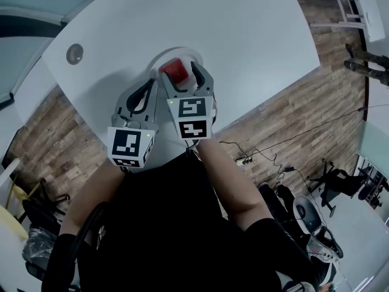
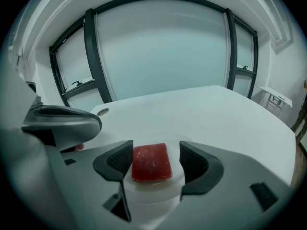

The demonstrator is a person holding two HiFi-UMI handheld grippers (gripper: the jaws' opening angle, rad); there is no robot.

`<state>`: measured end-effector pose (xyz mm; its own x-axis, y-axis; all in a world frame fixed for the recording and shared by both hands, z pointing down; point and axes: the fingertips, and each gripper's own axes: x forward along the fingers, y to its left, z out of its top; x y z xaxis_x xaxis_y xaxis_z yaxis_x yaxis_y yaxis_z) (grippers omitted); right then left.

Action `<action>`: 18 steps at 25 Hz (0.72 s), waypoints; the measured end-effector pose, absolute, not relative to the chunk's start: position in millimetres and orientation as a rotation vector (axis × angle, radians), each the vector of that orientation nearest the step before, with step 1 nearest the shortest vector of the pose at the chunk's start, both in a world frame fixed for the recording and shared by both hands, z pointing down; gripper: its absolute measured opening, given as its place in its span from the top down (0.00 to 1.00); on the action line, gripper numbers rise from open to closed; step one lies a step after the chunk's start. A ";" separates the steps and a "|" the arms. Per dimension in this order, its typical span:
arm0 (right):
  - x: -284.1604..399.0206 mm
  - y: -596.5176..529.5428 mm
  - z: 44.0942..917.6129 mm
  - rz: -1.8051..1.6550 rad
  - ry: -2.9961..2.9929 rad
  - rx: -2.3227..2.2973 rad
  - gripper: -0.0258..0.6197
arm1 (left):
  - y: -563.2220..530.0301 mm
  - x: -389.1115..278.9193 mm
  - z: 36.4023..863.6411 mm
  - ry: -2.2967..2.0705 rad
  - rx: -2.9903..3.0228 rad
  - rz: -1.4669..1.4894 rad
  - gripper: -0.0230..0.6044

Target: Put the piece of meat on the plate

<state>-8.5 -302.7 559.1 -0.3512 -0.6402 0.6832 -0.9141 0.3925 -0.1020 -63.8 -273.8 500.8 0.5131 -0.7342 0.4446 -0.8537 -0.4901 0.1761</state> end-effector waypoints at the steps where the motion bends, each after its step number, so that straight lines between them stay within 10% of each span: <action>1: -7.8 -301.4 557.6 0.652 -2.110 1.327 0.49 | -273.0 -62.9 499.7 -1.314 2.388 0.439 0.96; 18: -4.5 -281.4 534.7 0.631 -2.167 1.373 0.61 | -254.1 -59.3 483.4 -1.314 2.431 0.424 0.96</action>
